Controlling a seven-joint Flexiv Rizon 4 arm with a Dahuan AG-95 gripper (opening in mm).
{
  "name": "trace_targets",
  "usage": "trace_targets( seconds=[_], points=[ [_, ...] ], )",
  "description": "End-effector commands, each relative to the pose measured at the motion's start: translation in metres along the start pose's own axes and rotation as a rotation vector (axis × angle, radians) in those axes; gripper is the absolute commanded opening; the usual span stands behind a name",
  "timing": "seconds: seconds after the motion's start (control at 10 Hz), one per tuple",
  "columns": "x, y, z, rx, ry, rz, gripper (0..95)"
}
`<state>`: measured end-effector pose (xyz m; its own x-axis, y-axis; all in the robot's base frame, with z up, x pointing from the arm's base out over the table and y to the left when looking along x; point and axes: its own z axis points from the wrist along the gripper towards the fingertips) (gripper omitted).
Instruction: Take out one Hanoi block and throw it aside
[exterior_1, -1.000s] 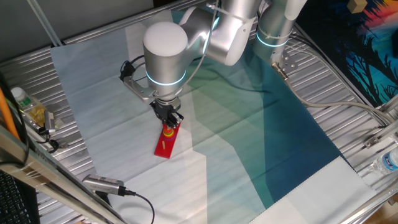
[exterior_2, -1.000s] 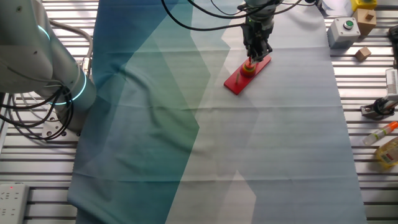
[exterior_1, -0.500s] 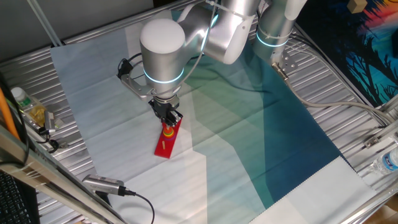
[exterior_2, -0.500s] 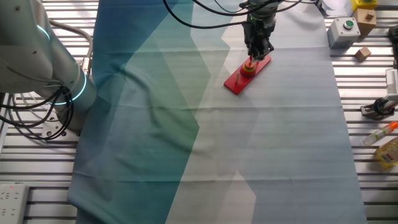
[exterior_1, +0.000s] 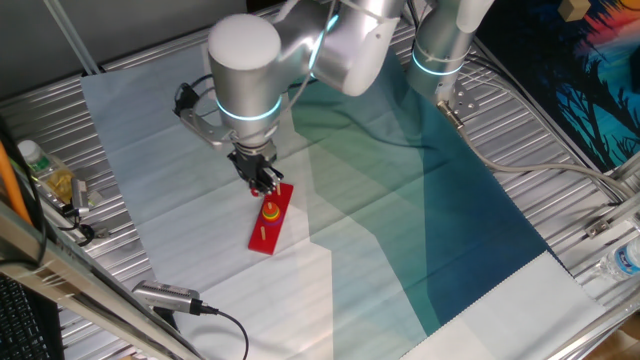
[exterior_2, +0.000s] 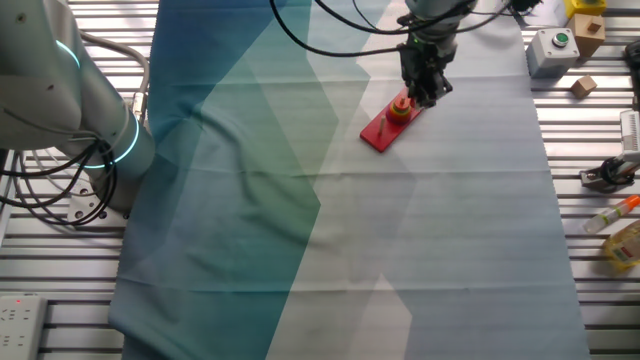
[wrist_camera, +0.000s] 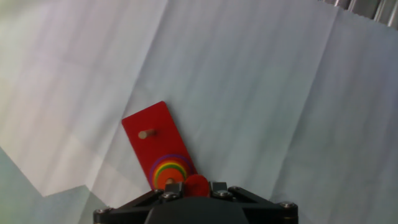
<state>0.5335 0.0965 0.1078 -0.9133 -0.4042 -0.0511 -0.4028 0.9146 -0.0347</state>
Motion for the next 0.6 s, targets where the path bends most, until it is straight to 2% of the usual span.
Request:
trace_targets(
  seconds=[0.1, 0.6],
  points=[
    [-0.001, -0.007, 0.001, -0.001, 0.000, -0.010, 0.0],
    [-0.001, -0.030, 0.001, -0.005, -0.003, -0.039, 0.0]
  ],
)
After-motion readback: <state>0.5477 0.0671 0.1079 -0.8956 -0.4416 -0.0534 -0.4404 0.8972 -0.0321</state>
